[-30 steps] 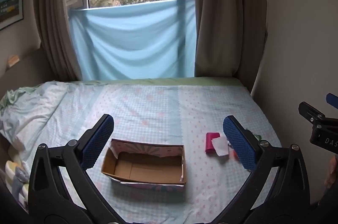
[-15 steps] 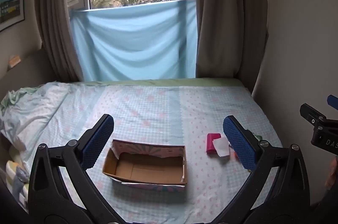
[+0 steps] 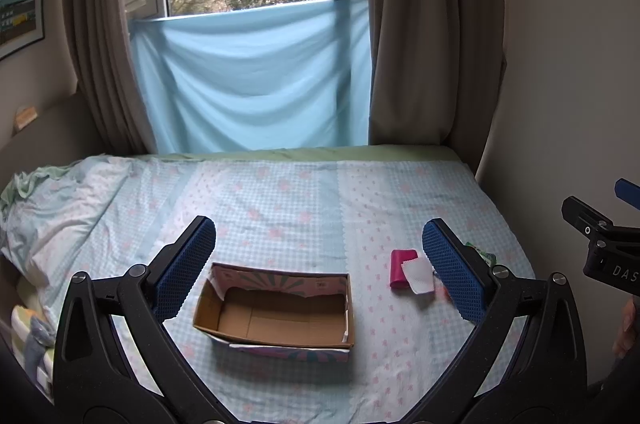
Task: Organize soft objects
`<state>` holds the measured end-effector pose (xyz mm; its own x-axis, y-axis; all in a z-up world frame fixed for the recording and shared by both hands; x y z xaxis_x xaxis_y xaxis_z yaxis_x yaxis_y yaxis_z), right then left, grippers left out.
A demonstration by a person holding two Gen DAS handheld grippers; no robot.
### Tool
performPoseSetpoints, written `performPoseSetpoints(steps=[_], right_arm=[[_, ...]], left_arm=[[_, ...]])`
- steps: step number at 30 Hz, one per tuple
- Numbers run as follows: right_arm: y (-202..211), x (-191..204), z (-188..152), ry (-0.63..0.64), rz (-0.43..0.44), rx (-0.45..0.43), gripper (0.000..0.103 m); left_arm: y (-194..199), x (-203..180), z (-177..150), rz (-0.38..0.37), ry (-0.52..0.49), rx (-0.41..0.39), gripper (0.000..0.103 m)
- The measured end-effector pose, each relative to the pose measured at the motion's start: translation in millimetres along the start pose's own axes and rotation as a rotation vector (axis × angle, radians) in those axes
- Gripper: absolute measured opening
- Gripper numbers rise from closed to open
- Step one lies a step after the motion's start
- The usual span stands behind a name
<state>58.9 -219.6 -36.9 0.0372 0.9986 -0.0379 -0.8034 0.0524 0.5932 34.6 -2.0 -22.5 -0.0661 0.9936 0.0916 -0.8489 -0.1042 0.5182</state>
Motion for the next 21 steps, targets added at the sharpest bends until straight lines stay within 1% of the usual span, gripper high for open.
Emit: performPoseSetpoints(steps=[21], right_arm=[[-4.3,5.8,1.7,0.010,0.008,0.002,0.103]], left_arm=[[-3.7,6.4,0.0,-0.007,0.008,0.009,0.103]])
Point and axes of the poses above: each gripper's, at about its wrist camera, not at the fingertips, and y roughly against the way its jaws point, x to its left, z to its top, the point moved 4 cm from there along -y, roughly the way its jaws point, and after that the axes turned 6 degrees about z, right-handed, at the moved point
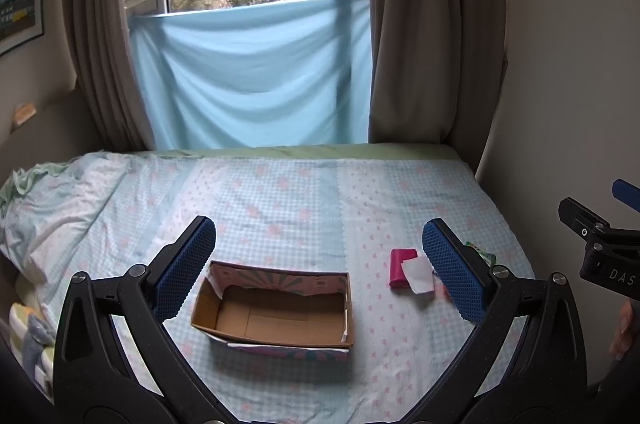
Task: Organize soft objects
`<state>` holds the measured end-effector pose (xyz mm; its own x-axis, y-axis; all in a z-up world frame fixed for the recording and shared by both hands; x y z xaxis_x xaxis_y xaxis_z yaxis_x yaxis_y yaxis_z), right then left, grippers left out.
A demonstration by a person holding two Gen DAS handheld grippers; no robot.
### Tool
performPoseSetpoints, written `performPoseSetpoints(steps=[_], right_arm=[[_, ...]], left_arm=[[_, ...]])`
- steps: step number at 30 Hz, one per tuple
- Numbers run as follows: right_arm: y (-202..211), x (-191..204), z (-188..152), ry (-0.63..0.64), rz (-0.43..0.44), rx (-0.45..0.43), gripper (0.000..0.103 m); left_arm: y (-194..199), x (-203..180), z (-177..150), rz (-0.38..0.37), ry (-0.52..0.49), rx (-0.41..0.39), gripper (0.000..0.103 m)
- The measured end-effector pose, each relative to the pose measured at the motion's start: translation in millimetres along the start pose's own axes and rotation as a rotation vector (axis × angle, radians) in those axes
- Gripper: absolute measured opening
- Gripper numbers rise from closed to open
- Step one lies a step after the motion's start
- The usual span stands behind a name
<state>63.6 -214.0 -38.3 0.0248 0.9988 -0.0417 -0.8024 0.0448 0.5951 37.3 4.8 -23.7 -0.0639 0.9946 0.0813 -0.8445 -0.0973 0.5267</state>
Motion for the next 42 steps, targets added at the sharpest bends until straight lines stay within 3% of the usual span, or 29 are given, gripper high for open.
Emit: performPoseSetpoints(steps=[42], right_arm=[[-5.7,8.4,1.8,-0.006,0.002,-0.010,0.103]], left_arm=[[-6.9,-0.5,3.2,-0.008,-0.002,0.000,0.103]])
Point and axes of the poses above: each gripper's, at about its wrist camera, not at the fingertips, and y roughly against the way its jaws point, x to its left, z to its top, the point moved 4 cm from there along -y, roughly the way its jaws point, and after that the axes turned 6 degrees about z, right-handed, at the moved point
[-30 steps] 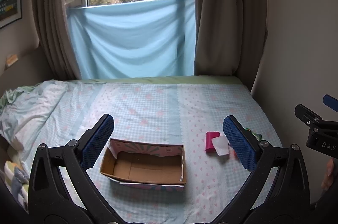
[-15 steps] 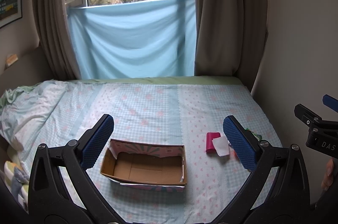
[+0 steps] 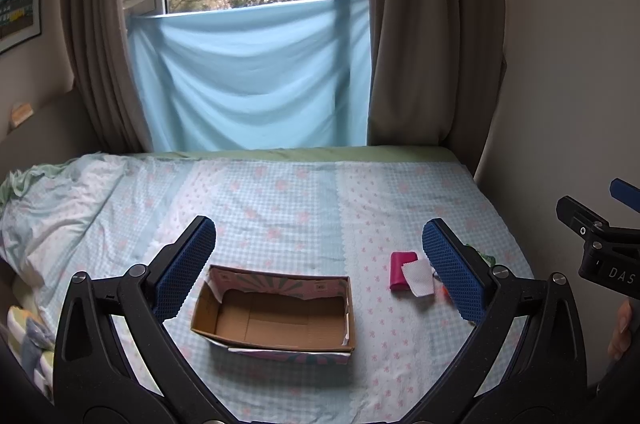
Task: Organize soft objects
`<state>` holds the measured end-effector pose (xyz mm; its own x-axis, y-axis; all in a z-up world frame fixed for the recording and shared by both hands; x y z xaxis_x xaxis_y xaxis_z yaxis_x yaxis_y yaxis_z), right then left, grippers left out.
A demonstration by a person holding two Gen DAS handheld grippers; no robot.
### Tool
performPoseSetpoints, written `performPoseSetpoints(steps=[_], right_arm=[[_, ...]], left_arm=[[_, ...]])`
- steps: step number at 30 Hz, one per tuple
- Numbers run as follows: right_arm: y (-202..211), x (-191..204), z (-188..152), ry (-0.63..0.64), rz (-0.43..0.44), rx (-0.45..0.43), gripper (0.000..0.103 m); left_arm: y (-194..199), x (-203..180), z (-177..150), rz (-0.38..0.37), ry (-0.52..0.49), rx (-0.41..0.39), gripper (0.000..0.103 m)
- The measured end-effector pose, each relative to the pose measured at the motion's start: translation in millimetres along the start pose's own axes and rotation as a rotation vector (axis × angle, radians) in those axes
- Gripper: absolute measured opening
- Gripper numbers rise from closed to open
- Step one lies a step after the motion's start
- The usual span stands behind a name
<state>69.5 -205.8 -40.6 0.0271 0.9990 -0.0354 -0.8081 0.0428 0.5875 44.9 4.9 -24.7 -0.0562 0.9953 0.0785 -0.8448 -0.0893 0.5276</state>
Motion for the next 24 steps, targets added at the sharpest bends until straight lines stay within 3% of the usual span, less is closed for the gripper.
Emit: performPoseSetpoints(steps=[11,16,24], right_arm=[[-5.6,2.6,-1.6,-0.005,0.009,0.000,0.103],[-11.0,1.4,-3.2,-0.036,0.011,0.015,0.103],[-28.5,-26.4,-26.7,-0.116,-0.104,0.107,0.103]], left_arm=[[-2.8,6.8,1.3,-0.006,-0.001,0.001,0.103],[-8.2,2.9,3.8,-0.019,-0.055,0.013,0.103],[-54.5,-31.1,-0.1,-0.154,-0.191,0.083,0.103]])
Point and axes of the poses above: each gripper's, at about its wrist camera, not at the fingertips, and y roughly against the way its jaws point, x to its left, z to its top, the point moved 4 cm from there along -y, roughly the way its jaws point, and after that the axes turned 6 degrees about z, right-handed, at the moved point
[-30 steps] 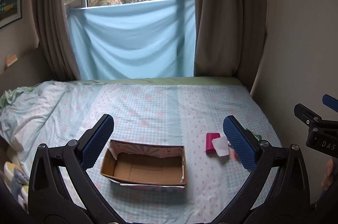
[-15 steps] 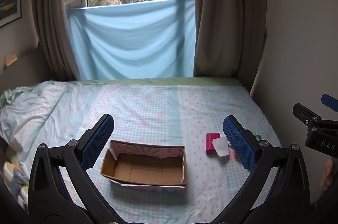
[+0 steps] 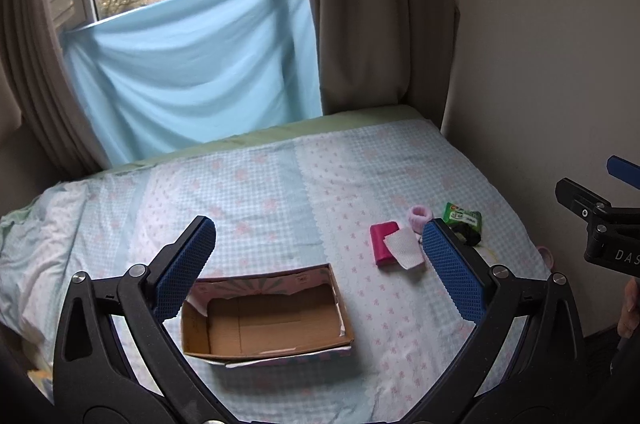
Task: Organize soft objects
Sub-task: 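Grasp the white cloth with the left tool while the right tool grasps the yellow mesh brush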
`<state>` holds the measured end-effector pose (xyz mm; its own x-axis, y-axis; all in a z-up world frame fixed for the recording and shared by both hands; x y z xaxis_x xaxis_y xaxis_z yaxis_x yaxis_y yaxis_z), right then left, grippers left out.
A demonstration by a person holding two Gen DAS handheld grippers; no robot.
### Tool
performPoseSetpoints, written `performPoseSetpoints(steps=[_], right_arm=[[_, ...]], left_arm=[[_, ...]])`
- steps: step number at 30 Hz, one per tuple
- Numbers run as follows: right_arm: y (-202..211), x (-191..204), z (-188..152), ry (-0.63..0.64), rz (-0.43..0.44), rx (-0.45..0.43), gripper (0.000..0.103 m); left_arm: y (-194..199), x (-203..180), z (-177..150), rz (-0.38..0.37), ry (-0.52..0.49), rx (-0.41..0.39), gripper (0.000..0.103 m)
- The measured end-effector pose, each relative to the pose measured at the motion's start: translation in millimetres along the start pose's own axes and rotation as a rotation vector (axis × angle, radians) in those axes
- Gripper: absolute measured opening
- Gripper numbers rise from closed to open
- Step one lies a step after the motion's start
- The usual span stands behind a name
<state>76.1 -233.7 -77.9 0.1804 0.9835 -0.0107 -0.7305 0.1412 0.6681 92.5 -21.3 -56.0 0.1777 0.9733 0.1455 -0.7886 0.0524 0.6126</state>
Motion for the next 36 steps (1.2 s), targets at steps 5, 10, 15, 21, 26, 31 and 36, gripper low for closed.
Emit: performPoseSetpoints(steps=[5,10,15,21,26,31,36], right_arm=[[-31.0,-32.3,-22.4,-0.056,-0.061,0.097,0.103],[-75.0,-66.2,-47.9,-0.103,-0.070,0.177,0.103],[-133.5,-92.4,-76.9,-0.125,-0.060,0.266,0.103],[-203.6,-110.7,-104.8,-0.136,-0.013,0.345,0.103],[-259.0,-116.2,-136.5,-0.101,0.030,0.418,0.103],[-303.6,-120.0,-172.7,-0.058,0.067,0.487,0.103],[-328.9,-121.8,-198.2,-0.049,0.103,0.533,0.103]], left_arm=[[-51.8,-34.0,-2.8,-0.097,-0.079,0.061,0.103],[-107.8,-81.6,-9.9,-0.152,-0.154,0.117,0.103],[-173.5,-134.9,-21.9,-0.183,-0.235,0.192,0.103],[-254.0,-189.9,-46.3,-0.238,-0.377,0.275,0.103],[-315.4,-230.6,-71.5,-0.295,-0.515,0.316,0.103],[-365.1,-261.5,-103.3,-0.319,-0.680,0.336,0.103],[-398.3,-282.1,-135.4,-0.348,-0.822,0.367,0.100]])
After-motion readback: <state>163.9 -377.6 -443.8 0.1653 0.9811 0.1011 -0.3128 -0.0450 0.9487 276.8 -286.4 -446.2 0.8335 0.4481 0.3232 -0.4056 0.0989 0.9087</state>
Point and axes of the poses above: each gripper's, at about its wrist camera, not at the fingertips, and y roughly against the way its jaws point, x to its left, z to its top, the point moved 4 cm from there along -y, roughly the way its jaws point, and after that the axes turned 6 degrees about z, right-handed, at the moved point
